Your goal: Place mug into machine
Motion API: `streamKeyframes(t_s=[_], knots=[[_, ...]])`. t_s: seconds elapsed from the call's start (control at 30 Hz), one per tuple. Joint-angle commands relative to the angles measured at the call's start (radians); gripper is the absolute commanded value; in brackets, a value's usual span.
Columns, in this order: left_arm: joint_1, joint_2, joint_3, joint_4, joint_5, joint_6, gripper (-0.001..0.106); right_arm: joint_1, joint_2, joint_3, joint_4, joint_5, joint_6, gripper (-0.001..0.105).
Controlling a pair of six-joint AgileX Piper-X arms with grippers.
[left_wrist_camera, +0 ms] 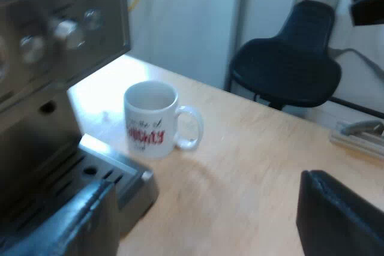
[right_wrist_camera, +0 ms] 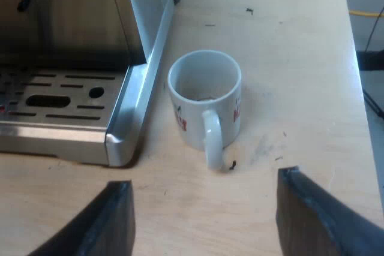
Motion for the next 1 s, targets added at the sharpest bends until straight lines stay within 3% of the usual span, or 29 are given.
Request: streamKeyframes(t_s=[0.03, 0.23, 0.37, 0.8, 1.0], knots=[[-0.031, 0.063, -0.008, -0.127, 0.006, -0.003, 0.064, -0.002, 0.032, -0.011, -0.037, -0.005, -0.016, 0.054], [-0.058, 0.227, -0.008, -0.268, -0.013, -0.003, 0.064, -0.002, 0.096, 0.000, -0.043, -0.005, -0.032, 0.054], [-0.058, 0.298, -0.008, -0.285, -0.013, -0.003, 0.064, -0.002, 0.122, 0.051, -0.094, -0.005, -0.039, 0.054], [-0.058, 0.374, -0.008, -0.307, -0.013, -0.011, 0.064, -0.002, 0.127, 0.354, -0.457, -0.029, -0.038, 0.054], [-0.058, 0.374, -0.008, -0.344, -0.013, -0.011, 0.064, -0.002, 0.127, 0.482, -0.599, -0.029, -0.005, 0.054]])
